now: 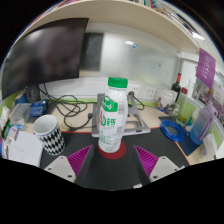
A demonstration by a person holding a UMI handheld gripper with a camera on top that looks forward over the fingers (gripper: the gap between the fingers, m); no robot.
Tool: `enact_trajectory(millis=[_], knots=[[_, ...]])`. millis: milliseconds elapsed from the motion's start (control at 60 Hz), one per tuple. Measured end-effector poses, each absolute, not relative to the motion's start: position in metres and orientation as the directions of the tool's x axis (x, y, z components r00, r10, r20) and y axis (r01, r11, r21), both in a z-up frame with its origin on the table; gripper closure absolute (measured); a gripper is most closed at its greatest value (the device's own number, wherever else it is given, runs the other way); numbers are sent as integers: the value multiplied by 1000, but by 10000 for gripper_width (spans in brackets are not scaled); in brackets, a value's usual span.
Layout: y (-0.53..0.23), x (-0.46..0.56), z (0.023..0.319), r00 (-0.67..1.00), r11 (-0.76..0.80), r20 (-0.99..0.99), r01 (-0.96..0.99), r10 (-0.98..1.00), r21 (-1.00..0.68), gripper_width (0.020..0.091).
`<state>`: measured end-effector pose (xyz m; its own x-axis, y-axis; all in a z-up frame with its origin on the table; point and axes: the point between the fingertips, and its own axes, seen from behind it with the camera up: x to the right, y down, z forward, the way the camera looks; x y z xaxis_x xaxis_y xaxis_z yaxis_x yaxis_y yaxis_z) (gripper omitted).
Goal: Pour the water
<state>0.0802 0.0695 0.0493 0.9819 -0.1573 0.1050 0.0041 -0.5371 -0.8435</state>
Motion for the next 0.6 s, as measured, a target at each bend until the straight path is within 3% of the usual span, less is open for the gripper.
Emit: enact_trajectory(millis=[150, 350, 600], knots=[[16, 82, 79, 980, -587, 26, -96, -195, -804, 310], [1, 78, 134, 981, -572, -3, -116, -195, -812, 317], [-15, 73, 146, 992, -668, 36, -53, -119, -742, 330]])
